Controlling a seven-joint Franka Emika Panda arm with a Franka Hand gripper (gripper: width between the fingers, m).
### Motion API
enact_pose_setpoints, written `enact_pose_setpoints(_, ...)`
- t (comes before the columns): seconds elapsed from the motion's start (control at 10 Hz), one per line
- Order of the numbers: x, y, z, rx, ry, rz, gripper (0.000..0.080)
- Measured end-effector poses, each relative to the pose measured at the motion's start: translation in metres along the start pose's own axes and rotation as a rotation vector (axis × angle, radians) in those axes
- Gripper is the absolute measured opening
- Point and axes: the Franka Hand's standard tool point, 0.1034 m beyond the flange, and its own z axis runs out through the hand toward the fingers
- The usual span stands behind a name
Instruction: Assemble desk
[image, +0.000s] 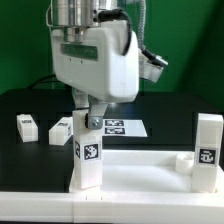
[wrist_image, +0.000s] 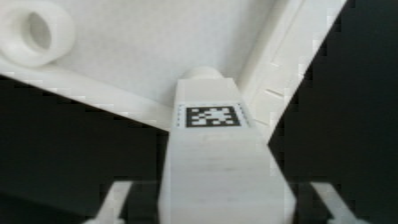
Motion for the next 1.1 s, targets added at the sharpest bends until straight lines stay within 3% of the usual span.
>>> enact_pose_setpoints(0.1, 0.000, 0.000, 0.000, 0.000, 0.000, -0.003, 0.0364)
enact_pose_setpoints(0.2, 0.000, 0.000, 0.000, 0.000, 0.000, -0.059, 0.0500)
enact_pose_setpoints(0.3, 0.000, 0.000, -0.001, 0.001, 0.000, -0.121, 0.0500)
enact_pose_setpoints(0.4, -0.002, 0.000, -0.001, 0.000, 0.001, -0.179, 0.0621)
enact_pose_setpoints(1.1, -0.011, -0.003, 0.000, -0.014, 0.007, -1.057, 0.0649)
